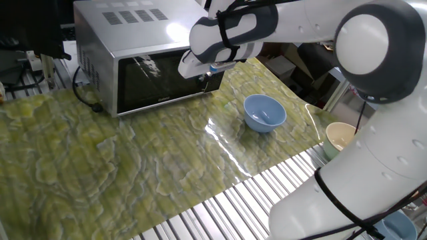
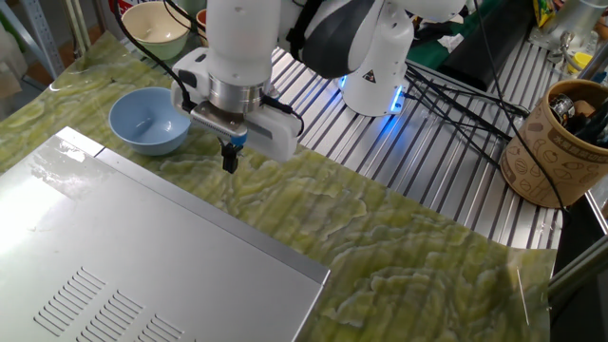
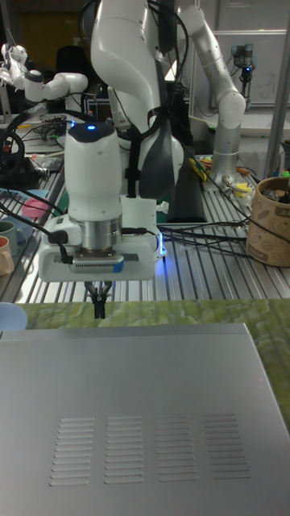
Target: Put the bowl into the microwave
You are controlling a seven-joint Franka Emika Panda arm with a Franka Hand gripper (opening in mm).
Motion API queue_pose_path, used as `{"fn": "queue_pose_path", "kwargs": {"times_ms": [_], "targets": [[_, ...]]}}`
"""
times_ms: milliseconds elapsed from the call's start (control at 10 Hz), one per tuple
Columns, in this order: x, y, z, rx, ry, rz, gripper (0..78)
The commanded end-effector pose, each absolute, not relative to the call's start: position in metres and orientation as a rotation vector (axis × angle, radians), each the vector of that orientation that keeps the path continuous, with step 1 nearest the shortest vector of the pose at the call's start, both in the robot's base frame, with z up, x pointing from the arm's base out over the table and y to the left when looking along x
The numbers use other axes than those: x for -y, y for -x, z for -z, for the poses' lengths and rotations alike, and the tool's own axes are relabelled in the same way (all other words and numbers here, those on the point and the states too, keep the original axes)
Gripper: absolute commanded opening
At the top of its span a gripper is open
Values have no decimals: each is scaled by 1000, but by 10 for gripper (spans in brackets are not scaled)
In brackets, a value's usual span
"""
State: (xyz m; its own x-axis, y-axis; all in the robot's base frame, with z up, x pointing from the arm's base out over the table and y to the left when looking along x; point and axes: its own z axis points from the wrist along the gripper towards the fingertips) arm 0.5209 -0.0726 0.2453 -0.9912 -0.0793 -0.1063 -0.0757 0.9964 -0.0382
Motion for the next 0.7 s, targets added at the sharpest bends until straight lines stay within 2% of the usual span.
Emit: {"fn": "queue_pose_path", "kwargs": {"times_ms": [100, 400, 700], "targets": [[90, -502, -275, -3039, 94, 54, 0], [110, -488, -277, -3024, 117, 52, 0], [114, -489, -274, -2970, 85, 63, 0]]}}
